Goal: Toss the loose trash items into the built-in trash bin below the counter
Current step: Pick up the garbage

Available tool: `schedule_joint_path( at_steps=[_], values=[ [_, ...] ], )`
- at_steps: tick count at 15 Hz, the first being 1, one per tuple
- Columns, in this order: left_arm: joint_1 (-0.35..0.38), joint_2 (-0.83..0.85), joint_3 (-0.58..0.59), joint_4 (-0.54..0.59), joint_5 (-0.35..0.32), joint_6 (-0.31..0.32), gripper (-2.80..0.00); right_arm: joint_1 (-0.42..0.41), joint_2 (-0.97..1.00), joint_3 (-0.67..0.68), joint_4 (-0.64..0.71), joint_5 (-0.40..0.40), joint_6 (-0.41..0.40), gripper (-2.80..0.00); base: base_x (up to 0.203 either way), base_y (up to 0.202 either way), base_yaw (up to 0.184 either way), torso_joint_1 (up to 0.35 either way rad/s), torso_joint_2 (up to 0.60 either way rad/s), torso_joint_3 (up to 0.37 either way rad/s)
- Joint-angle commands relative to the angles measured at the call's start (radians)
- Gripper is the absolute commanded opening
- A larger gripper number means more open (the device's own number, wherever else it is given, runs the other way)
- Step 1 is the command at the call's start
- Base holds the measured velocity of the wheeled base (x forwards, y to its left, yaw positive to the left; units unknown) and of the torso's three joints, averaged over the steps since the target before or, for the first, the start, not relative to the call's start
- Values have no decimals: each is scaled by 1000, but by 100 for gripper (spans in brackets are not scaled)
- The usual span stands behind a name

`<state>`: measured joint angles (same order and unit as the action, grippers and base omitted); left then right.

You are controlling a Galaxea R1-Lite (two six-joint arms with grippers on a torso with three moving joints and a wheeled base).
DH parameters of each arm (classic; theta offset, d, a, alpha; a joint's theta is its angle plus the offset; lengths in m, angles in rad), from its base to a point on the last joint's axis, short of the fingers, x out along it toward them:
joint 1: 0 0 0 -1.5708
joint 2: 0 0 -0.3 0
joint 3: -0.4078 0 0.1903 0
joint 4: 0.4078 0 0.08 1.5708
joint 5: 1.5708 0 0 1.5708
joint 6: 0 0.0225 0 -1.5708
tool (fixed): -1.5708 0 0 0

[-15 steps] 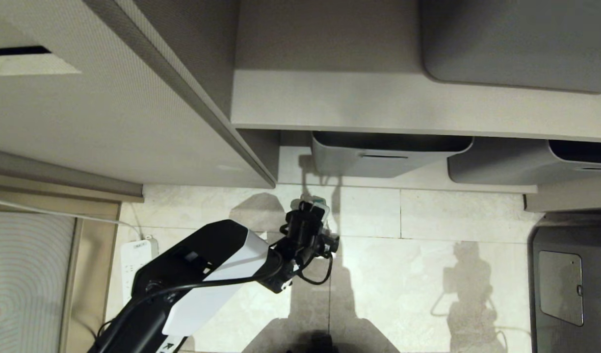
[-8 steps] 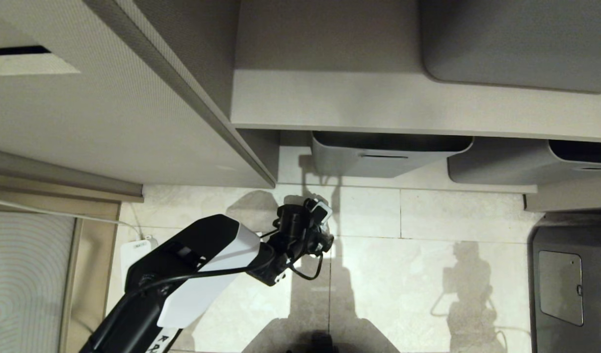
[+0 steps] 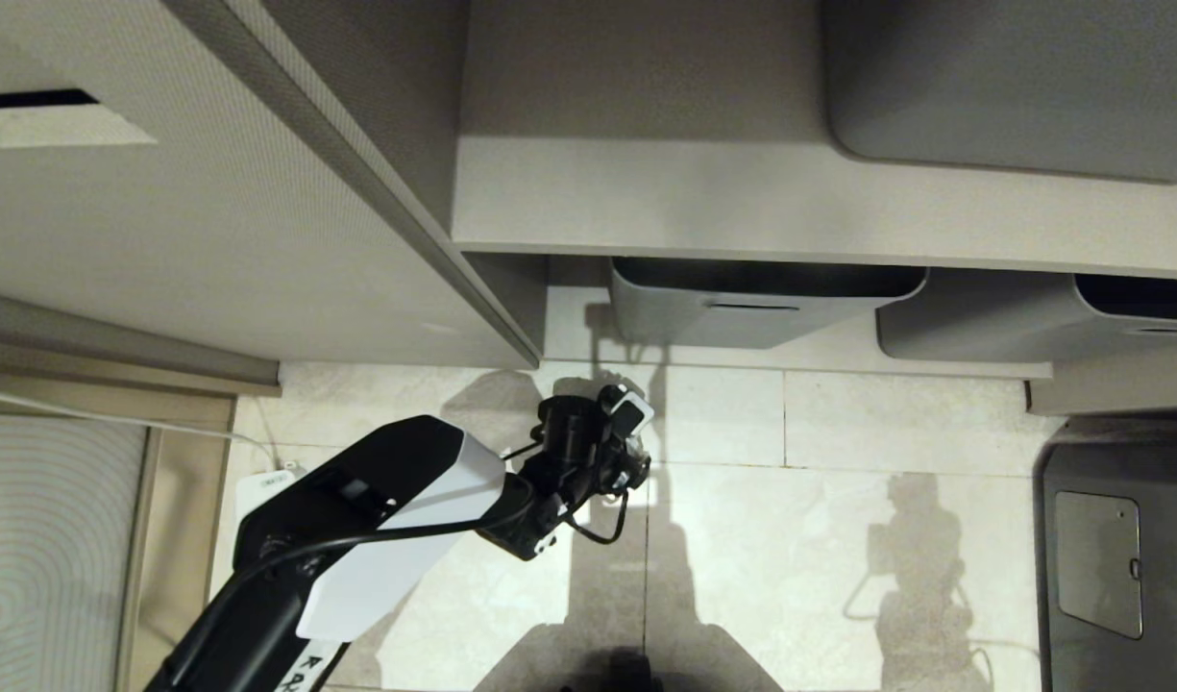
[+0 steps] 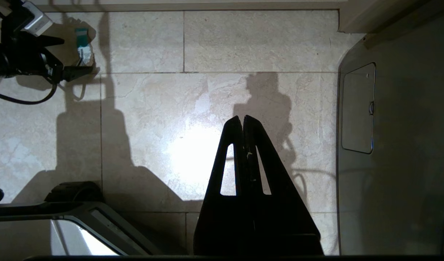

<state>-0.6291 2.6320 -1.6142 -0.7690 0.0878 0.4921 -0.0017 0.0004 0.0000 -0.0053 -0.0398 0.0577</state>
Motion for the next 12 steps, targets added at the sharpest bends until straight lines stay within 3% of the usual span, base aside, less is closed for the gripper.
schedule_joint_path(
  at_steps=[1, 3, 12],
  values=[
    [-3, -17, 16, -14, 1, 6, 0, 0, 0, 2, -1, 0, 1, -280, 0, 0, 0, 0, 0, 0],
    [-12, -20, 26, -34, 3, 33, 0, 0, 0, 2, -1, 0, 1, -280, 0, 0, 0, 0, 0, 0],
    [-30, -34, 86, -58, 7, 276, 0, 0, 0, 2, -1, 0, 1, -280, 0, 0, 0, 0, 0, 0]
  ],
)
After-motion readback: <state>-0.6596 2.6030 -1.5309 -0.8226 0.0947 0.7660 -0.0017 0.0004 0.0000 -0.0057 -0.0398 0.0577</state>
